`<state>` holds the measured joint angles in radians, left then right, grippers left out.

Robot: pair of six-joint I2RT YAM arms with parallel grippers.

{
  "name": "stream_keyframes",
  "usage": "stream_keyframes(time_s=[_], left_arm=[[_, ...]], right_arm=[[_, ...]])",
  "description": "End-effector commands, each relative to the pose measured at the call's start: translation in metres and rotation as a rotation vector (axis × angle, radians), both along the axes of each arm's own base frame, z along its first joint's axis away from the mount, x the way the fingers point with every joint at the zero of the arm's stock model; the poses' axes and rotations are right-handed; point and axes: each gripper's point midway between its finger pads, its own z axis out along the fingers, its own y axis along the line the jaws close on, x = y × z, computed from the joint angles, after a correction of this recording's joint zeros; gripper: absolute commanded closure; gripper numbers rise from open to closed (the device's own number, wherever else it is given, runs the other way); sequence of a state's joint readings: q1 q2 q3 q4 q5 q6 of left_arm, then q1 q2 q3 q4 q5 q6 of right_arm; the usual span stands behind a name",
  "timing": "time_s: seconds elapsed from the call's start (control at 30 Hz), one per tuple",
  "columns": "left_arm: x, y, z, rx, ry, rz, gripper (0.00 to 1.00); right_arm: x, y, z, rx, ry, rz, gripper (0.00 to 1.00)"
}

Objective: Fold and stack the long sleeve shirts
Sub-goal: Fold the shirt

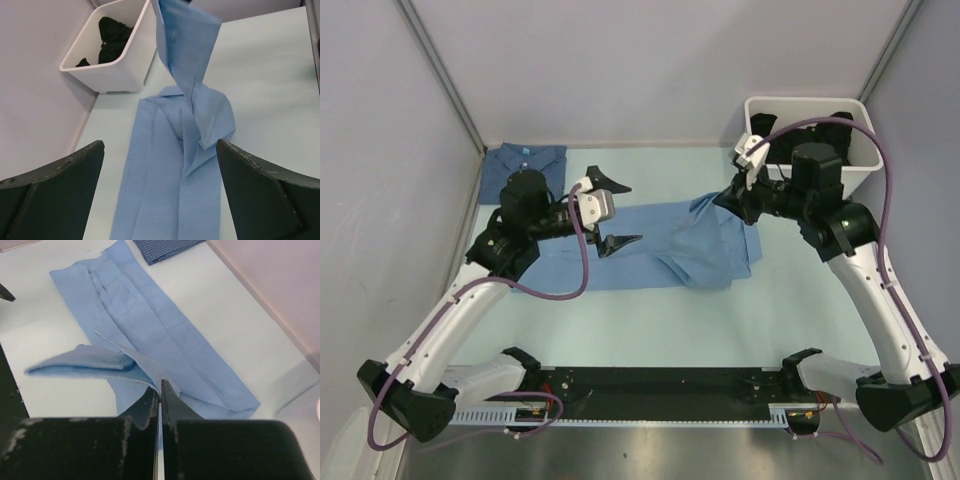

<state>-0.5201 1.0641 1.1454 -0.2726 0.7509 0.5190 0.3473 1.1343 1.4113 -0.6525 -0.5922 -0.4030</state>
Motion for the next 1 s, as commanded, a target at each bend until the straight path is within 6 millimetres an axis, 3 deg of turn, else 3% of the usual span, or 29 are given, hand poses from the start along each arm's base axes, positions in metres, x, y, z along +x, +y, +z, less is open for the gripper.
stream_keyframes(time_s=[0.0,0.13,0.37,0.6,0.77,0.87,0.9,0.97], left_arm=[[-0.013,0.001,0.039,-0.038,-0.01,-0.039,0.0],[-0.025,-0.006,0.055,-0.052,0.014,-0.083,0.01],[-0.036,-0.025,0.056,-0.029,0.01,-0.059,0.01],[-0.008,-0.039,0.048,-0.014,0.03,0.126,0.01],[0.012,-0.043,0.032,0.014,0.05,0.215,0.05],[0.025,-0.037,0.03,0.016,0.027,0.278,0.18],[0.027,-0.036,0.031,0.01,0.027,0.28,0.33],[0.038,-0.03,0.033,-0.012,0.068,0.303,0.53]], right_arm=[[0.003,0.027,0.022,0.025,-0.048,0.068,1.0],[0.012,0.044,0.022,0.002,-0.055,0.06,1.0],[0.022,0.067,0.019,-0.065,-0.09,-0.01,1.0],[0.015,0.081,0.021,-0.081,-0.121,-0.007,1.0],[0.01,0.088,0.03,-0.054,-0.155,0.011,1.0],[0.005,0.09,0.036,-0.039,-0.174,0.033,1.0],[0.003,0.092,0.035,-0.031,-0.173,0.043,1.0],[0.002,0.092,0.043,0.003,-0.201,0.04,1.0]])
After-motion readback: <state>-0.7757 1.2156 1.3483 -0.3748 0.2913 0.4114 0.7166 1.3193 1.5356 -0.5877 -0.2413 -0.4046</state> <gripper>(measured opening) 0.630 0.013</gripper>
